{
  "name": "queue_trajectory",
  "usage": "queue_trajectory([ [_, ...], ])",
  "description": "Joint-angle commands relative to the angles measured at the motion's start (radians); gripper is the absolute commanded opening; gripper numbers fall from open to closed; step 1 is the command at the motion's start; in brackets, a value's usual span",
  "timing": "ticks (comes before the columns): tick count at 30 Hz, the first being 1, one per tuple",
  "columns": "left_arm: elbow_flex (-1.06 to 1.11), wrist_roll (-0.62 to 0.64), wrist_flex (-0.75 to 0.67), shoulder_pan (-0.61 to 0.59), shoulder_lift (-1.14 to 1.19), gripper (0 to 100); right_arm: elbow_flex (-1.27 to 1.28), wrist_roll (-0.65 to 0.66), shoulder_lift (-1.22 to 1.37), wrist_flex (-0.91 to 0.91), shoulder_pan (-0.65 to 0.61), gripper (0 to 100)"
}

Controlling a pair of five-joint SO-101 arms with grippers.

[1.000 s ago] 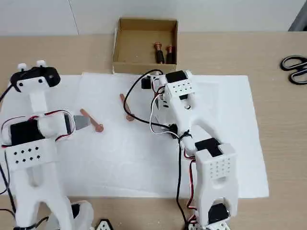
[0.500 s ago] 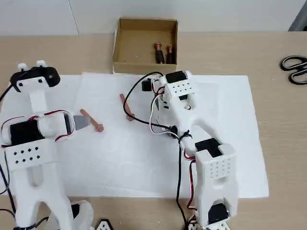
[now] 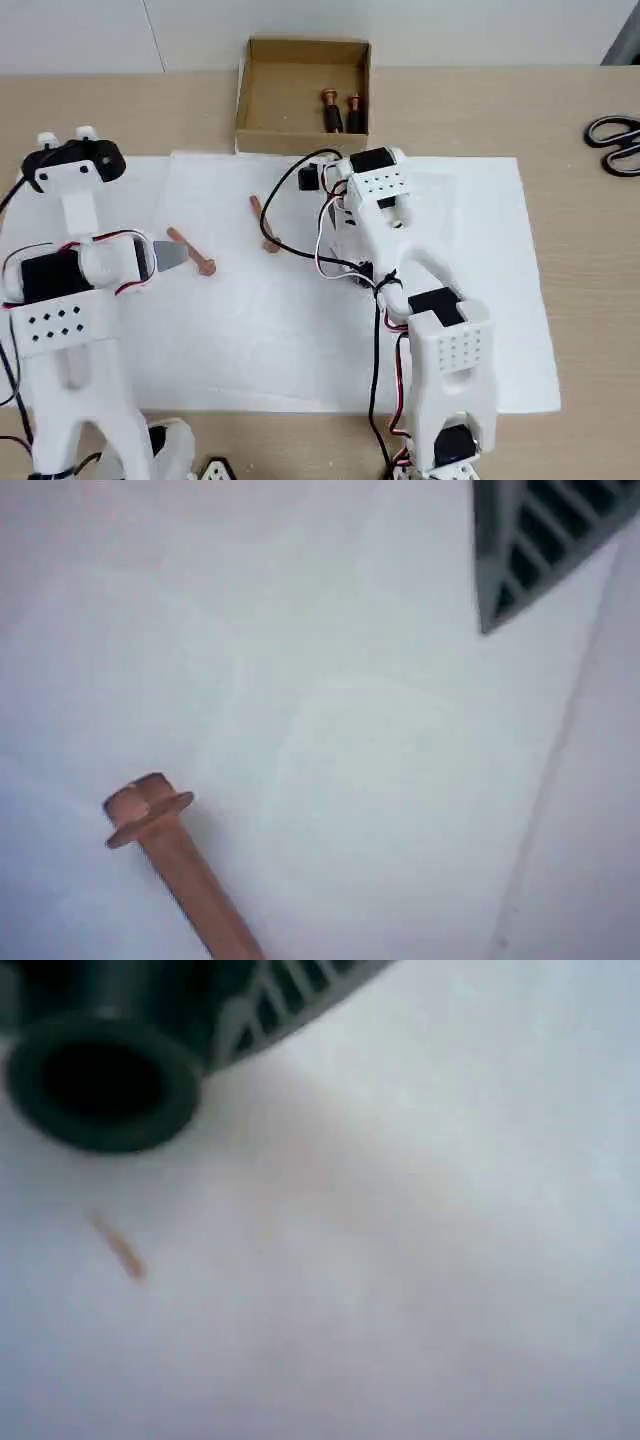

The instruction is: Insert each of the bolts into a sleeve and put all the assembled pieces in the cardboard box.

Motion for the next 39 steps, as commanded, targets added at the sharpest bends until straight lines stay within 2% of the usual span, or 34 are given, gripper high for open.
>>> queue_trajectory([
  [1, -0.005, -0.009, -0.021, -0.002, 0.003, 32, -0.063, 0.061, -0.104, 0.107, 0.007, 0.4],
  [7, 0.012, -0.068, -0.028, -0.003, 0.005, 33, -0.066, 0.149, -0.318, 0.102, 0.105, 0.3],
  [11, 0.067, -0.072, -0.061, -0.003, 0.005, 33, -0.064, 0.150, -0.415, 0.102, 0.162, 0.3],
  [18, 0.104, -0.109, -0.152, -0.005, 0.006, 33, -0.025, 0.147, -0.464, 0.105, 0.171, 0.3],
  [21, 0.093, -0.069, -0.160, 0.008, 0.035, 33, 0.041, 0.146, -0.486, 0.104, 0.174, 0.3],
  [26, -0.077, -0.071, -0.084, 0.037, 0.221, 32, 0.141, 0.152, -0.529, 0.099, 0.176, 0.4],
  [33, -0.383, -0.247, -0.037, 0.157, 0.546, 32, 0.146, 0.149, -0.604, 0.099, 0.174, 0.4],
  [39, -0.587, -0.334, -0.034, 0.265, 0.776, 32, 0.147, 0.146, -0.645, 0.104, 0.176, 0.4],
])
